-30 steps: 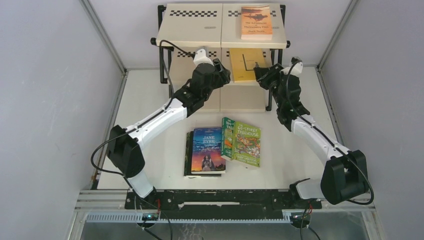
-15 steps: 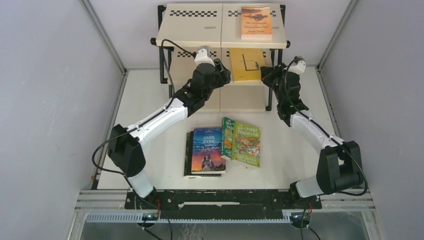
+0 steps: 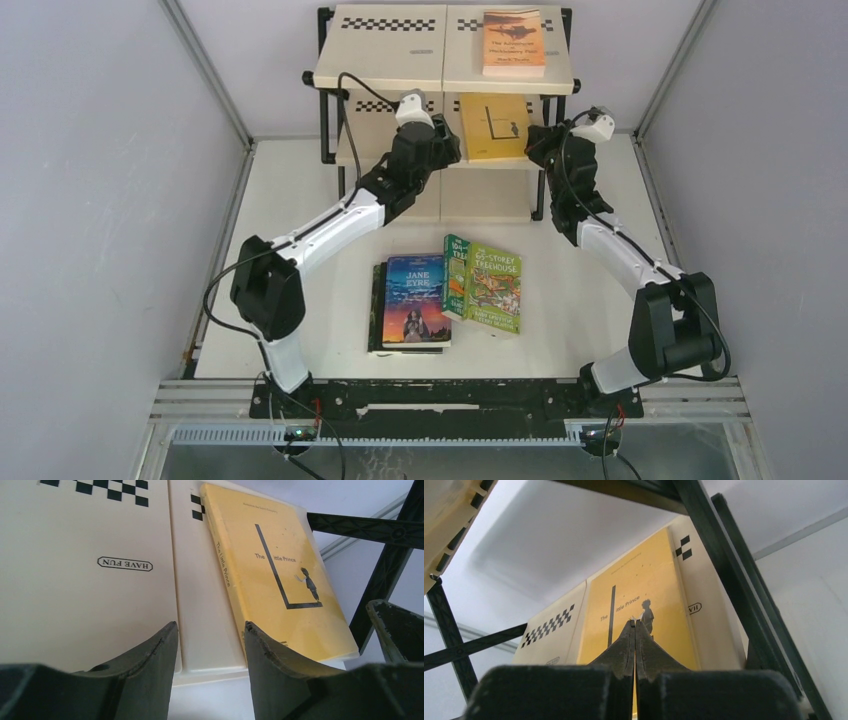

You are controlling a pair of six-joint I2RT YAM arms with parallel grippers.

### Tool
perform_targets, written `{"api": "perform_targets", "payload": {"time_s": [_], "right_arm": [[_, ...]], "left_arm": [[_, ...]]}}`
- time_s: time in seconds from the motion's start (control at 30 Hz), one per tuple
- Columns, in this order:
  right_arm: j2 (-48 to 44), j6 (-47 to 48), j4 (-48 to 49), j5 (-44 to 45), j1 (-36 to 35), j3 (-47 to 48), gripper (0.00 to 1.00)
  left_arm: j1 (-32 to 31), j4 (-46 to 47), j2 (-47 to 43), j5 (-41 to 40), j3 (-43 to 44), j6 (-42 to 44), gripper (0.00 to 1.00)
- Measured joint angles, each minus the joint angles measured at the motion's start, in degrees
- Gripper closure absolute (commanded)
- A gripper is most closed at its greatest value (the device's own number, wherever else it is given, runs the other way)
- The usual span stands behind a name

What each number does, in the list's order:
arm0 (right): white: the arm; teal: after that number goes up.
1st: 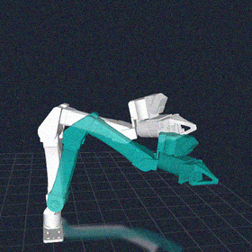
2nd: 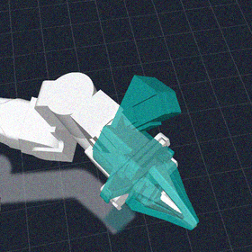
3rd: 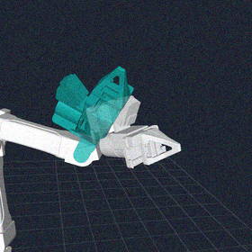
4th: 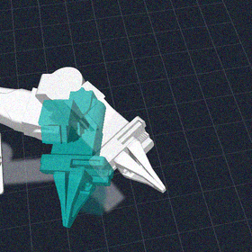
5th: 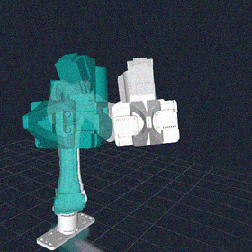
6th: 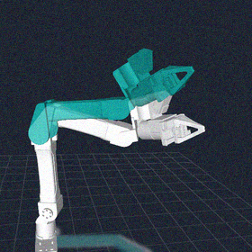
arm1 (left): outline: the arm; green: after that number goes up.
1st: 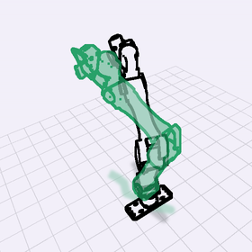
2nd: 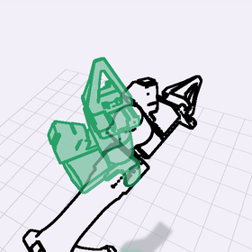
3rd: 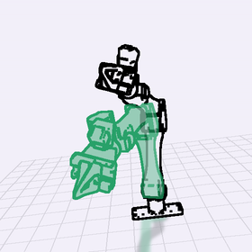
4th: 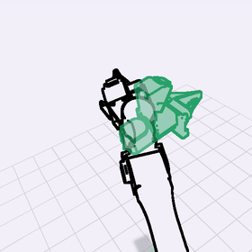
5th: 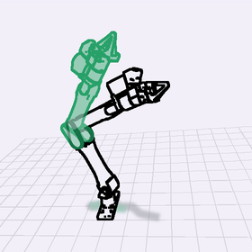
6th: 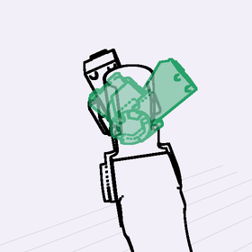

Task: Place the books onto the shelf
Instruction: Adjust the book on the shelf.

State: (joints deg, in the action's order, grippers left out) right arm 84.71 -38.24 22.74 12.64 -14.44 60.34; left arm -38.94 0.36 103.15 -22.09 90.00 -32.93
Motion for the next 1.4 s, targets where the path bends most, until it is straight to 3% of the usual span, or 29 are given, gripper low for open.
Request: {"api": "perform_targets", "payload": {"time_s": [0.4,1.07,1.4], "right_arm": [[2.36,1.9,-3.52,6.08,-0.57,3.17,1.0],[4.11,2.19,-9.27,16.76,-2.95,4.24,1.0],[4.22,1.97,-10.34,16.15,-2.51,4.24,1.0]], "left_arm": [[0.13,0.11,4.13,1.75,5.31,2.1,0.44],[0.13,4.02,4.74,3.37,6.03,4.5,0.44],[0.13,5.11,6.71,3.87,7.65,4.5,0.44]]}}
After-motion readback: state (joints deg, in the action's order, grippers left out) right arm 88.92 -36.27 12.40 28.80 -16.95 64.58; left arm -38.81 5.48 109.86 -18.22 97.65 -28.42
